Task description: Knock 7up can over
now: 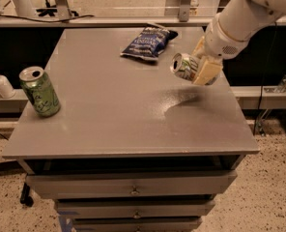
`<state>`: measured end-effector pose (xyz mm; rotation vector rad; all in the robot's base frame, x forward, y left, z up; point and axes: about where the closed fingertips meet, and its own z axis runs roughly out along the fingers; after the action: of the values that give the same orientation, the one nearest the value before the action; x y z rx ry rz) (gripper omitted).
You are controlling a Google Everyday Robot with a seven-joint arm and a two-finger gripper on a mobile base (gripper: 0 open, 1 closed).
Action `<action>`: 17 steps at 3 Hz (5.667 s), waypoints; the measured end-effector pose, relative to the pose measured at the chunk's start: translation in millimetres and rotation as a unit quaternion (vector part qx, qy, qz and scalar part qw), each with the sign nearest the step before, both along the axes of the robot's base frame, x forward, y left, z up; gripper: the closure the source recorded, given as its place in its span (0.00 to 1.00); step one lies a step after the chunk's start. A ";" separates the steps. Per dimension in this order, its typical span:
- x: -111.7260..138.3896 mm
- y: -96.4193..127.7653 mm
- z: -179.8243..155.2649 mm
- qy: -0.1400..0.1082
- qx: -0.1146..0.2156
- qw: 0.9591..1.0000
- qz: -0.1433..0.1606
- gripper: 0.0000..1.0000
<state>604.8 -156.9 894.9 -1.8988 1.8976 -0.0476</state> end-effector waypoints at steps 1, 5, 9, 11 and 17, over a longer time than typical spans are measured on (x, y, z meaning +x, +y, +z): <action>9.3 2.4 -13.0 -0.010 -0.086 0.996 0.009 1.00; -17.6 17.5 -50.8 0.044 -0.220 0.963 0.152 0.36; -23.0 15.1 -48.9 0.053 -0.246 0.952 0.175 0.00; -28.4 13.3 -54.4 0.064 -0.249 0.949 0.182 0.00; -26.5 -56.8 26.8 0.067 -0.080 0.993 0.060 0.00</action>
Offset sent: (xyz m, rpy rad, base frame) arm -0.0043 0.0091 -0.0494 -0.4670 0.0159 0.1961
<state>578.4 -213.7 921.7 -2.1691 1.9108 -0.0358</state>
